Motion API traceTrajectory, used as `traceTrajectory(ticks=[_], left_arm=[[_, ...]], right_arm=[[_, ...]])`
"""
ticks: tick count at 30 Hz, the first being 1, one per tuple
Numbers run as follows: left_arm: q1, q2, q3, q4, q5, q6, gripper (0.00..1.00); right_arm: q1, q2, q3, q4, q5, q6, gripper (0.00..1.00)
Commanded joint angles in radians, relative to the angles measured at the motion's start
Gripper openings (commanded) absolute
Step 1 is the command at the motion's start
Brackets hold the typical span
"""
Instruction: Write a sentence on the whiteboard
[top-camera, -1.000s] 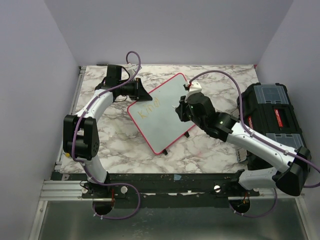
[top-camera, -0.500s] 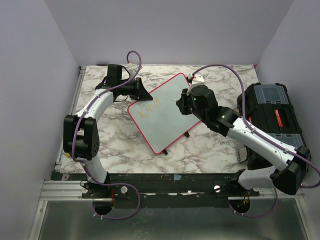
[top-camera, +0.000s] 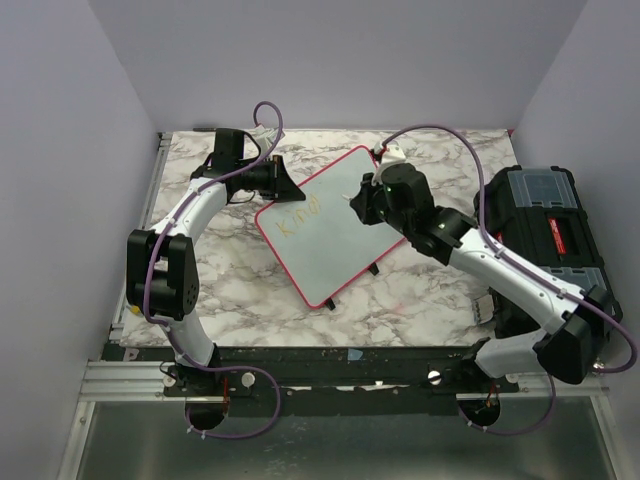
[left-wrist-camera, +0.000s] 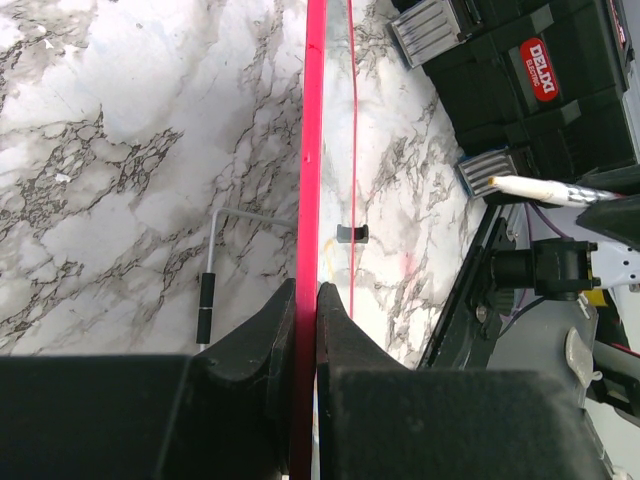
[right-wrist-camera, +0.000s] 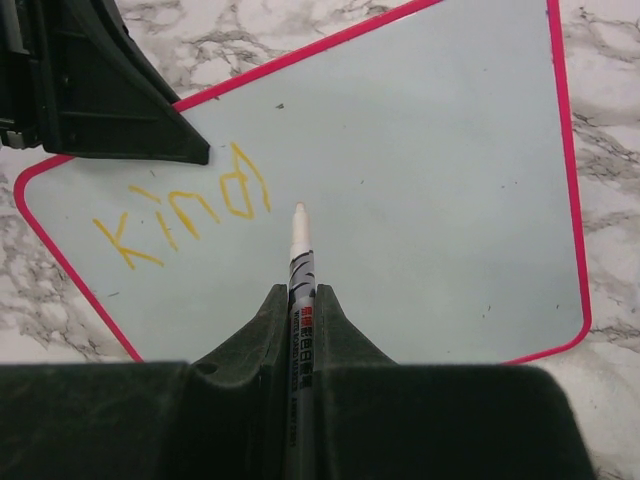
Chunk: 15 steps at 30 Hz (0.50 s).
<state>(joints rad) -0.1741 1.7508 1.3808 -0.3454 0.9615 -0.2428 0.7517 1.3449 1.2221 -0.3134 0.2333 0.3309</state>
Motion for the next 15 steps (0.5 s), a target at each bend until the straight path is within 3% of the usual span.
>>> traceTrajectory(ticks=[1,15], left_arm=[[-0.03,0.03,-0.005,-0.06,-0.049,0.105,0.0],[-0.03,0.024,-0.013,-0.057,-0.047,0.106,0.0]], right_arm=[[0.001,0.071,0.029,0.051,-0.05,-0.029,0.01],[0.001,0.233,0.143,0.102,-0.002,-0.044,0.01]])
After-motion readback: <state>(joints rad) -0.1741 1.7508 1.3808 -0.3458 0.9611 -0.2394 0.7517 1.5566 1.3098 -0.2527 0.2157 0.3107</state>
